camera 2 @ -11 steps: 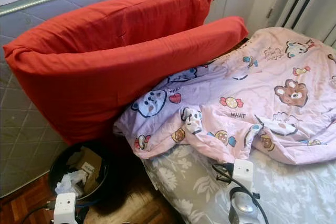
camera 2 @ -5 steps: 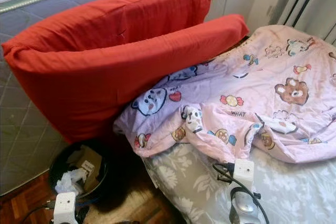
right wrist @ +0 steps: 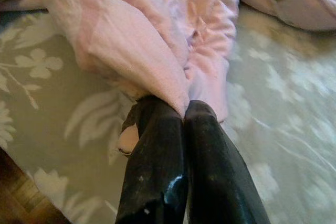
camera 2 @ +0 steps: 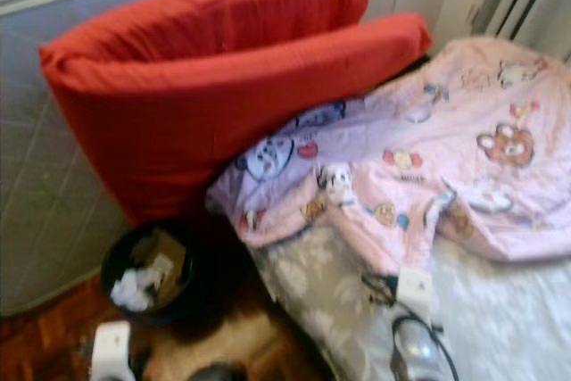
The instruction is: Clean up the room
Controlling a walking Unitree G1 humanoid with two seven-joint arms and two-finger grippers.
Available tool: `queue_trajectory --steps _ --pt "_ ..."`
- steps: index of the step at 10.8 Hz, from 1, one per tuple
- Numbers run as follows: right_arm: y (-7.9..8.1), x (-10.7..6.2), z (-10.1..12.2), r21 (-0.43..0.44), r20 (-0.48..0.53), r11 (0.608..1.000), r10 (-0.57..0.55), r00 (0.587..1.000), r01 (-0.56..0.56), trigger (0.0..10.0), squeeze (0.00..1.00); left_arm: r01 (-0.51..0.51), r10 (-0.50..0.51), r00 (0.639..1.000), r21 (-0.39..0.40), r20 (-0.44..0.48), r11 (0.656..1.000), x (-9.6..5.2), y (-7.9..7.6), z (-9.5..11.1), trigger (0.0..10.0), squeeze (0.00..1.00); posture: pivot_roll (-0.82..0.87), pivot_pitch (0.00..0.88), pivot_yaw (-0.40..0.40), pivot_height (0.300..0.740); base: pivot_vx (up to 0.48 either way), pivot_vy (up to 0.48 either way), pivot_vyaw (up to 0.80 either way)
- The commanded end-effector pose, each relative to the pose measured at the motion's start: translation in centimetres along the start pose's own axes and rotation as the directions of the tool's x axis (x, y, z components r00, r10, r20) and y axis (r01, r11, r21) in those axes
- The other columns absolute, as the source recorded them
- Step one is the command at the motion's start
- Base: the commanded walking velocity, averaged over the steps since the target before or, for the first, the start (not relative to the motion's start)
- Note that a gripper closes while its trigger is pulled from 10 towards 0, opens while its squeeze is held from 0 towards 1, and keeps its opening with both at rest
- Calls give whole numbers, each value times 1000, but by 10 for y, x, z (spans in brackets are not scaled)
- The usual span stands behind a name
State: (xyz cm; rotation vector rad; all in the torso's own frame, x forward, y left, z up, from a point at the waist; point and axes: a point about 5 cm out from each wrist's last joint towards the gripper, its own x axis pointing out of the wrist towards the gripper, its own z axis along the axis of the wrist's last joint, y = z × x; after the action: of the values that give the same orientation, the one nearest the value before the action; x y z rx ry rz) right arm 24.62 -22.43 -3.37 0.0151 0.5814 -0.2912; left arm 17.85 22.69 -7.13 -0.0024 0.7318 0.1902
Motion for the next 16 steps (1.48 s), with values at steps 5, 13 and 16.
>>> queue_trajectory --steps 5,13,16 --pt "-5 -1 -5 -1 -18 999 -32 999 32 10000 0 -15 15 1000 -4 -1 1000 0 6 0 10000 0 236 121 -20 740 -242 0 0" --pt "-30 -11 -31 -37 -116 984 -180 977 177 10000 0 -5 5 1000 2 -2 1000 0 4 1 10000 0 220 124 -21 740 -242 0 0" --pt "-35 -34 -83 -98 -381 984 -173 908 146 10000 0 3 -3 1000 3 -3 1000 1 1 1 10000 0 213 126 -22 740 -240 0 0"
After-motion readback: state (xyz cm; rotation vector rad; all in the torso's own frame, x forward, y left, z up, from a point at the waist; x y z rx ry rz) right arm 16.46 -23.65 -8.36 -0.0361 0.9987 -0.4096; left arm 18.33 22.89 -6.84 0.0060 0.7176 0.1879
